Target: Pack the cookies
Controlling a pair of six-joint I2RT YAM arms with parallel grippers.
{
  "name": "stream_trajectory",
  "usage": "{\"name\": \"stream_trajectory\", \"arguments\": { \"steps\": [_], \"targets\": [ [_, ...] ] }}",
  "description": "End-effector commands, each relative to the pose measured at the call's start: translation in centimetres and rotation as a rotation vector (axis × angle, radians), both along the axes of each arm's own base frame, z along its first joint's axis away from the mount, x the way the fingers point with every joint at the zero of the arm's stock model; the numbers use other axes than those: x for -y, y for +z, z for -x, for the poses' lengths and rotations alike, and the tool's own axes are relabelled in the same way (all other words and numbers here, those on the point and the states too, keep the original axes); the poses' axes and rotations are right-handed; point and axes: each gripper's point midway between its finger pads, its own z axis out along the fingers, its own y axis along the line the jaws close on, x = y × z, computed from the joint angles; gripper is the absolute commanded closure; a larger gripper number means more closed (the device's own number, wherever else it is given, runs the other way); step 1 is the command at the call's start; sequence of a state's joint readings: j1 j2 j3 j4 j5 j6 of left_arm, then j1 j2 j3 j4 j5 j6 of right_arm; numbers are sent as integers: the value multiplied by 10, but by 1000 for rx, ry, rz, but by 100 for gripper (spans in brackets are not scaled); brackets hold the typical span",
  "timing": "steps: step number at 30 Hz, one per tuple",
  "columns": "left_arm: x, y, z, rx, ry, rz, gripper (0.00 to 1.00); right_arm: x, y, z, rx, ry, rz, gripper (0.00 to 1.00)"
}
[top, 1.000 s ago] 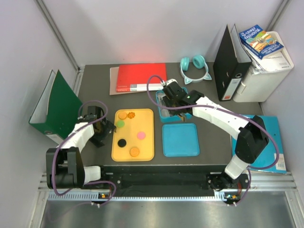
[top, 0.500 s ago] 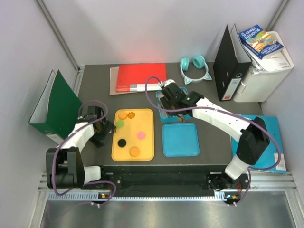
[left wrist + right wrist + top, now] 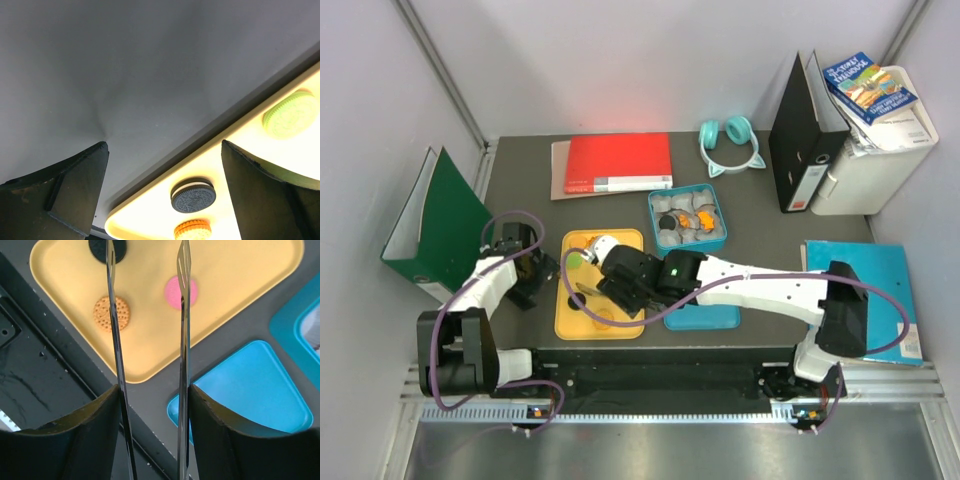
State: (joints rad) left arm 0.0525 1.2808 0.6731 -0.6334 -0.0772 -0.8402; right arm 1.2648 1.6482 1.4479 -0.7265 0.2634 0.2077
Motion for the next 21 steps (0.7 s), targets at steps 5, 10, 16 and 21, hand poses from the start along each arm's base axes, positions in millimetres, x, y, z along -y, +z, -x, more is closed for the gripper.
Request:
{"name": "stream_trajectory", "arguments": {
  "steps": [5,10,16,21],
  "targets": [
    [-7,12,-7,38,31,-18,2,-35,0,31,-13,125,-20,43],
    [-7,10,-5,37,29,-17,2,-44,-6,37,-6,150,1,42],
    [-6,8,-4,34,27,-15,2,-53,-16,32,10,162,41,42],
    [-5,7,-2,32,24,-11,2,-58,-23,28,25,172,63,42]
  ]
}}
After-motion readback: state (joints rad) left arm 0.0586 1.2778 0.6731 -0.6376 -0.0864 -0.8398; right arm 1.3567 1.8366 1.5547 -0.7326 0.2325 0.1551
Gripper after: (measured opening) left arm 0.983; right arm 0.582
